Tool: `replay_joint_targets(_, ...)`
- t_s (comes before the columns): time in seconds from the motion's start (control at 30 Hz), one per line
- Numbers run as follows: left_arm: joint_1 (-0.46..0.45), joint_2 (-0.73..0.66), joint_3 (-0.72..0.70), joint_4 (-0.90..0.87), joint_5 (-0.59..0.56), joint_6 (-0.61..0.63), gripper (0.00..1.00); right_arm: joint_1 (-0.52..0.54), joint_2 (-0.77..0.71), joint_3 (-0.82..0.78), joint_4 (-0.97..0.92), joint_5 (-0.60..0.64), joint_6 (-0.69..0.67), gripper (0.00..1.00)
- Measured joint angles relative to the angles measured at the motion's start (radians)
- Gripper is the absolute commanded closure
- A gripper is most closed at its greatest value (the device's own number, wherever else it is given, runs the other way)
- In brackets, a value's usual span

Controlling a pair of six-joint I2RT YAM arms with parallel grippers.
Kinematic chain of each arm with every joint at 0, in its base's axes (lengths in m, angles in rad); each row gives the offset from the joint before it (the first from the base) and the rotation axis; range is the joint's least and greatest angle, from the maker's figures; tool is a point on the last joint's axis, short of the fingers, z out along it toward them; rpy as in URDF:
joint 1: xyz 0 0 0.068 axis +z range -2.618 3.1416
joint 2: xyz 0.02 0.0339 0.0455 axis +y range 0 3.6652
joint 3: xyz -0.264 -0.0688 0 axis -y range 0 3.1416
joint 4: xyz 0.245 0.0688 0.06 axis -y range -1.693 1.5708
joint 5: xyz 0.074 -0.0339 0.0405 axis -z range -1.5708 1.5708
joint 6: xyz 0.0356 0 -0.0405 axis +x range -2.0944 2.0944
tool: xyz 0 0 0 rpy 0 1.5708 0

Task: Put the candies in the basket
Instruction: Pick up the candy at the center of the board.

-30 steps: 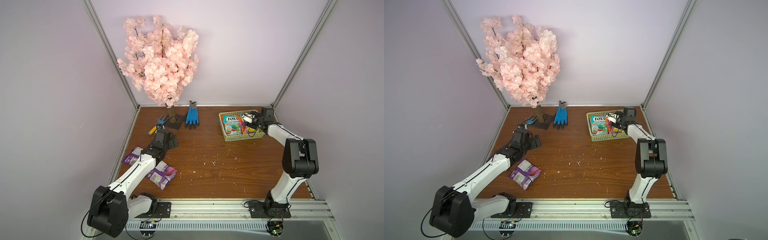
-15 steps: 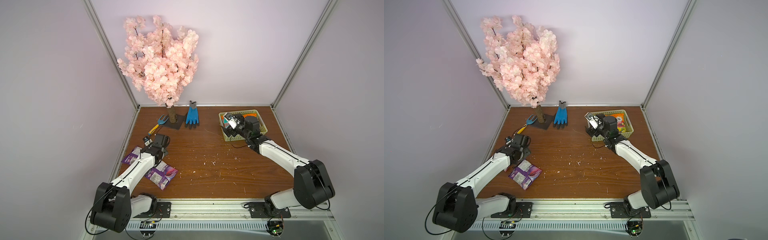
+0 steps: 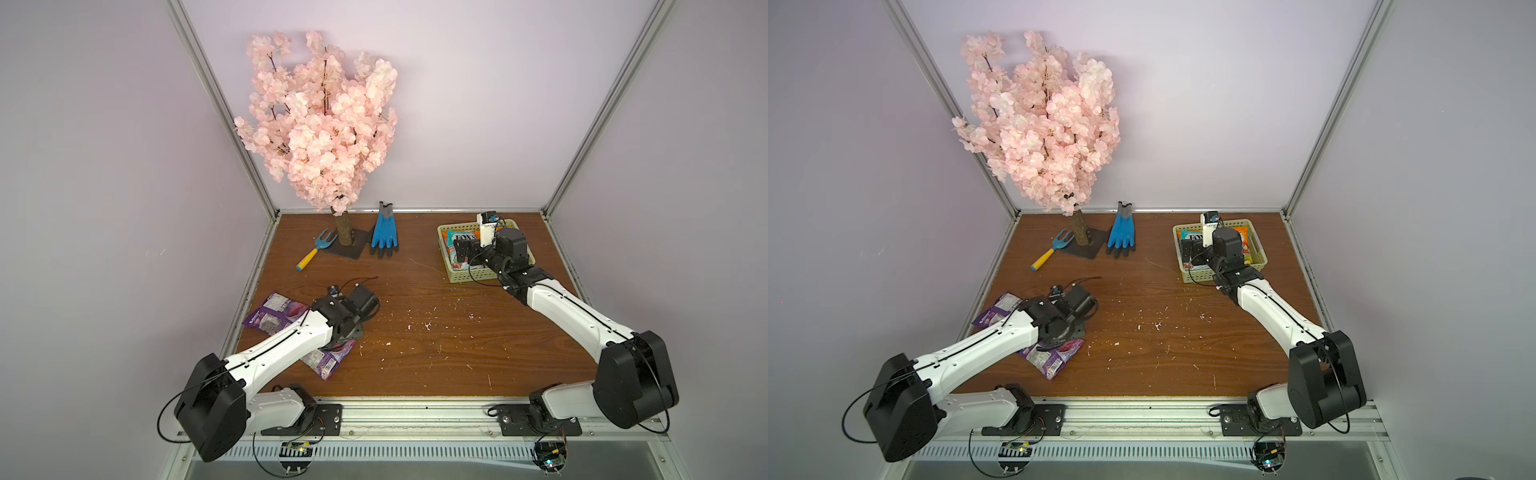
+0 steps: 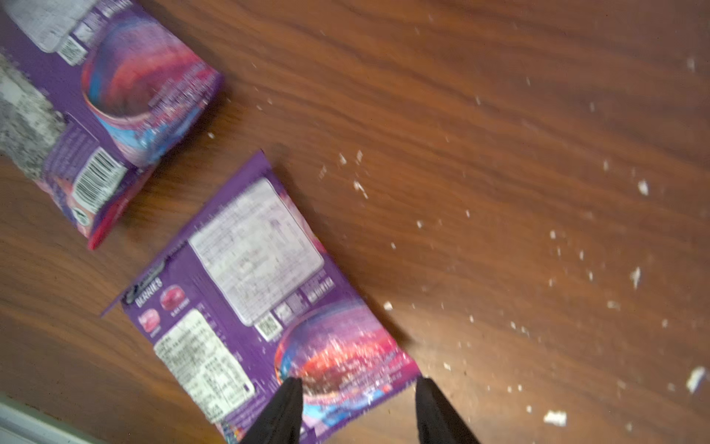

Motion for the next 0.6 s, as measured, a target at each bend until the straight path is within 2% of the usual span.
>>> replay_joint_targets(0.13,-0.168,0.119,-0.002,-0.032,-0.009,-0.022,0.43,-0.024,0.000,-0.001,-0.015,-0.011,0.029,0.01)
replay_joint_targets(0.23,-0.246,0.211,-0.003,-0.040,-0.042,-0.022,0.43,-0.031,0.000,-0.001,-0.024,-0.031,0.036,0.01)
replay_joint_targets(0.6,-0.266,0.363,-0.033,-0.063,-0.209,-0.028,0.47,-0.036,0.000,-0.001,-0.060,-0.090,0.036,0.01)
